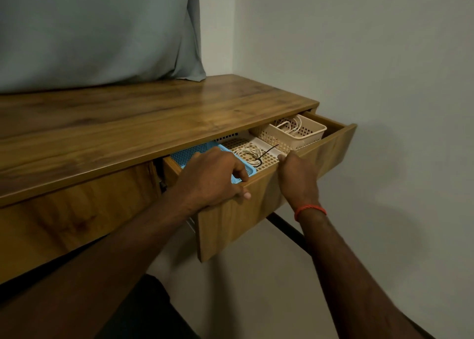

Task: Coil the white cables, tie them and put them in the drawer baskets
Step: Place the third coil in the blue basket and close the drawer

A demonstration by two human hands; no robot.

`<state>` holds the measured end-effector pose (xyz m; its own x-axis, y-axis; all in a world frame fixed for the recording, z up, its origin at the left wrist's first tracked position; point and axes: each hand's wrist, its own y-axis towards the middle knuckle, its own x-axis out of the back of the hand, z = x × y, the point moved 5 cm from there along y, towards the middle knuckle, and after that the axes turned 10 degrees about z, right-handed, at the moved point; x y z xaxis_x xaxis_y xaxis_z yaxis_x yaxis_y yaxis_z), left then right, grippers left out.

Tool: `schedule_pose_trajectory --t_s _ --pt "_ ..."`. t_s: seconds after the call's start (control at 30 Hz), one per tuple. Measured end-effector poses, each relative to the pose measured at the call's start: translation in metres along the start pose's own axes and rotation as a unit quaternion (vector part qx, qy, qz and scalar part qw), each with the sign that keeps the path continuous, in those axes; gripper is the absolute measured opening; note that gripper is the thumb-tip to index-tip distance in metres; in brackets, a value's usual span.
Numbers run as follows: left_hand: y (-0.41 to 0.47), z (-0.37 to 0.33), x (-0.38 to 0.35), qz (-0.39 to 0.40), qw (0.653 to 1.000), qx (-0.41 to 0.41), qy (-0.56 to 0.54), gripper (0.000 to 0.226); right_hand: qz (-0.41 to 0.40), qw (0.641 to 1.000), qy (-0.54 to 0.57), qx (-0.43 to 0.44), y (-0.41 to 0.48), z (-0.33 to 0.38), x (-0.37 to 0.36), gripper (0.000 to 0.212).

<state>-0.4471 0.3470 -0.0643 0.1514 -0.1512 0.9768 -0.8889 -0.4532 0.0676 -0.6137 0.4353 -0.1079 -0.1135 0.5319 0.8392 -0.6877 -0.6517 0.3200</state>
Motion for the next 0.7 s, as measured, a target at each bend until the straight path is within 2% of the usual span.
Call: schedule_pose_trajectory --t_s 0.23,0.33,0.47,0.7 --pt "0.007 0.036 0.005 -0.069 0.997 0.035 0.017 0.037 0.002 0.987 0.157 0.012 0.024 0.005 -0.037 0.034" --pt "0.012 0.048 0.007 -0.084 0.994 0.039 0.048 0.045 0.03 0.971 0.236 0.0 0.026 0.006 -0.059 0.041" --pt "0.018 0.063 0.011 -0.109 0.988 0.044 0.101 0.067 0.106 0.971 0.212 0.004 0.027 0.017 -0.089 0.072" --pt "0.031 0.087 0.019 -0.132 0.969 0.09 0.188 0.077 0.185 0.969 0.165 0.009 0.056 0.036 -0.103 0.098"
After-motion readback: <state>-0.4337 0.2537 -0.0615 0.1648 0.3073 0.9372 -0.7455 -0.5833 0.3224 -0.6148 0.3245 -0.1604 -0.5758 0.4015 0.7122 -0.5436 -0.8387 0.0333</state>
